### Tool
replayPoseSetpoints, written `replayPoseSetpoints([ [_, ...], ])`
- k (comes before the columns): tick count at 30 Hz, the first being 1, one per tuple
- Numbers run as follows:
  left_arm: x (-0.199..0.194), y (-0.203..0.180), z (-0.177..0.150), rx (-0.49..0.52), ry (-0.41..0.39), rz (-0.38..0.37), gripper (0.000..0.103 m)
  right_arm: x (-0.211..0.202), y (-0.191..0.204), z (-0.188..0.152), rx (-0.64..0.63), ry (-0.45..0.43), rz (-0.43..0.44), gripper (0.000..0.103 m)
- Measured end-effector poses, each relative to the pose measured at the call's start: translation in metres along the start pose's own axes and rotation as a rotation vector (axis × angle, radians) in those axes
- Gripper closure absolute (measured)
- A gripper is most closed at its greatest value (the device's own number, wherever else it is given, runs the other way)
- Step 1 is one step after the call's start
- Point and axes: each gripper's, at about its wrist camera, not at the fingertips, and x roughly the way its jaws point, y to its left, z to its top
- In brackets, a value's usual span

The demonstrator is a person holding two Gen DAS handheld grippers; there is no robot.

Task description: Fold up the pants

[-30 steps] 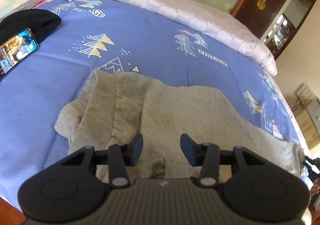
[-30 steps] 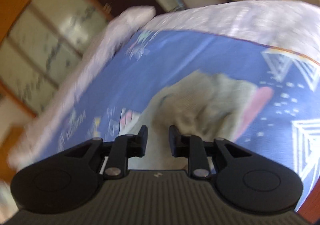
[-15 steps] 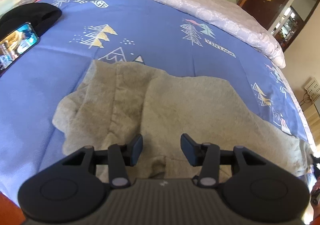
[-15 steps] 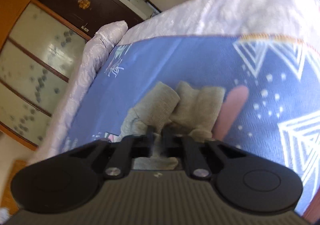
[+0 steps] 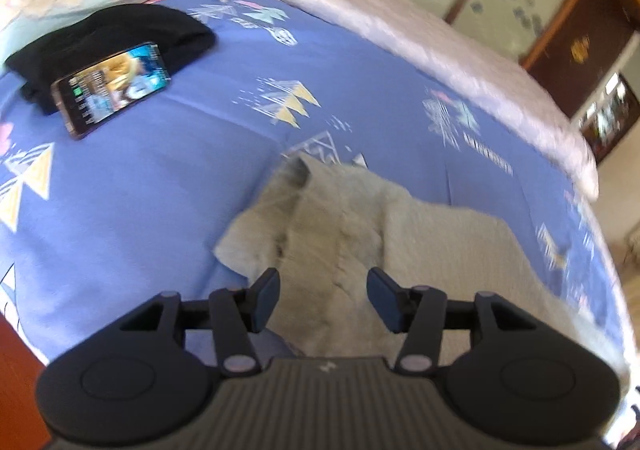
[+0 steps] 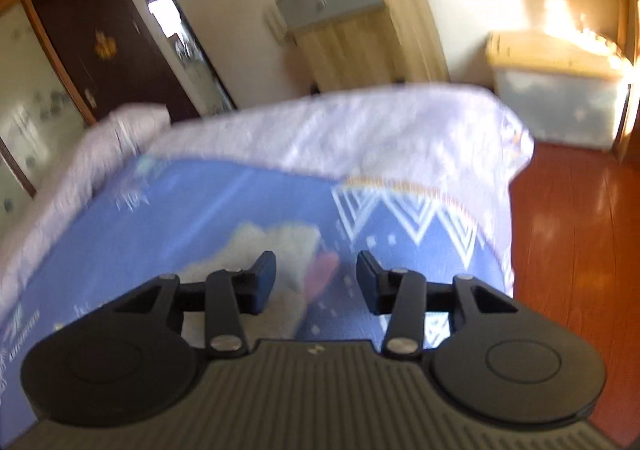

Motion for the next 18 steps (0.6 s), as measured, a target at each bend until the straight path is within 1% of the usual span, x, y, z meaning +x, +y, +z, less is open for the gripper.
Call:
replayPoseSetpoints([
  [1,-0.001,0.005,0.003,-0.026,-0.002,-0.012,0.054,-0.005,0.005,0.003,-0.016,-0.021,0.017,0.055],
  [3,0.000,0.017,0.005,-0.087,-0.002,-0.044,0.052,-0.019,0.021,0.007,-0.062,-0.060,0.078,0.055],
  [5,0.007,0.024,0.006,-0.121,0.005,-0.053,0.045,-0.031,0.043,0.009,-0.108,-0.063,0.167,0.055],
  [7,0.018,0.029,0.005,-0.142,0.033,-0.057,0.042,-0.035,0.065,0.005,-0.160,-0.009,0.285,0.055],
  [9,0.030,0.029,0.002,-0.152,0.078,-0.090,0.042,-0.038,0.088,-0.005,-0.200,0.056,0.379,0.055],
  [10,0.036,0.028,0.000,-0.143,0.093,-0.097,0.046,-0.040,0.099,-0.014,-0.217,0.087,0.411,0.055],
  [11,0.042,0.024,0.000,-0.118,0.105,-0.085,0.060,-0.041,0.109,-0.024,-0.231,0.123,0.439,0.055],
  [12,0.046,0.021,0.000,-0.091,0.119,-0.067,0.068,-0.041,0.118,-0.035,-0.240,0.162,0.463,0.055],
  [13,0.050,0.018,0.001,-0.074,0.130,-0.053,0.081,-0.040,0.127,-0.046,-0.249,0.204,0.487,0.055],
  [14,0.050,0.018,0.005,-0.072,0.128,-0.054,0.088,-0.038,0.136,-0.059,-0.254,0.249,0.507,0.055],
  [15,0.046,0.017,0.013,-0.069,0.112,-0.078,0.090,-0.037,0.144,-0.071,-0.253,0.303,0.527,0.055],
  [16,0.038,0.017,0.021,-0.062,0.079,-0.106,0.091,-0.035,0.153,-0.083,-0.249,0.363,0.554,0.055],
  [17,0.026,0.014,0.031,-0.042,0.022,-0.129,0.092,-0.037,0.161,-0.093,-0.244,0.413,0.585,0.055],
  [18,0.012,0.011,0.041,-0.016,-0.053,-0.140,0.092,-0.040,0.171,-0.103,-0.249,0.460,0.623,0.055],
])
